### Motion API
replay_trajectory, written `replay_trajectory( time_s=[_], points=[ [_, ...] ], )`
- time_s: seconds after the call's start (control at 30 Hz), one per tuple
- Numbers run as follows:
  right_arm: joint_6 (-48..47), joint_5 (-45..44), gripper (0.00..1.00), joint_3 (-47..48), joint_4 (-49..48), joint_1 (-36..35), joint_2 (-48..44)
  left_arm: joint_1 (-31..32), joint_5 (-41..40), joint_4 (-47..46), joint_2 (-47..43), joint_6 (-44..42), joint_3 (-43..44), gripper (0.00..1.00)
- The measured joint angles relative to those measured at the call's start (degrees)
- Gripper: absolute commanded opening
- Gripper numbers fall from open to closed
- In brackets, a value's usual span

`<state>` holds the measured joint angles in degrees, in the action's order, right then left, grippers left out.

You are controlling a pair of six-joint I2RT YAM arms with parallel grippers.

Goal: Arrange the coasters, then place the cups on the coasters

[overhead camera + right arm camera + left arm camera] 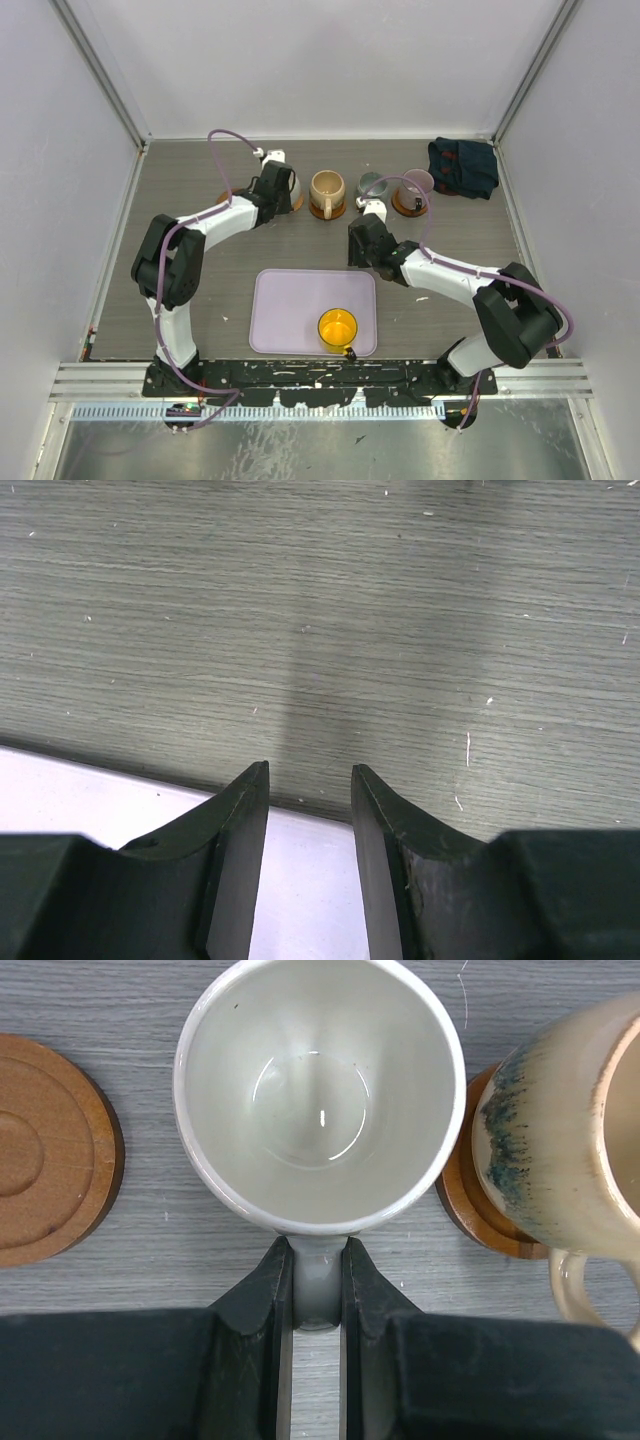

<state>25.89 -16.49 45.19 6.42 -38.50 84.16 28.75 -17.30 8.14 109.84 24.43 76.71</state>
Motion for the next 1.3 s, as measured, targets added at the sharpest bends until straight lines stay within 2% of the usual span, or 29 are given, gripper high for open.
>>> replay_trajectory(
  time_s=[1.3],
  points=[
    [0.87,2.69,0.44,0.07,-0.44,0.00,0.61,0.02,-1.18,5.38,1.46,1.36,2.91,0.00]
  ],
)
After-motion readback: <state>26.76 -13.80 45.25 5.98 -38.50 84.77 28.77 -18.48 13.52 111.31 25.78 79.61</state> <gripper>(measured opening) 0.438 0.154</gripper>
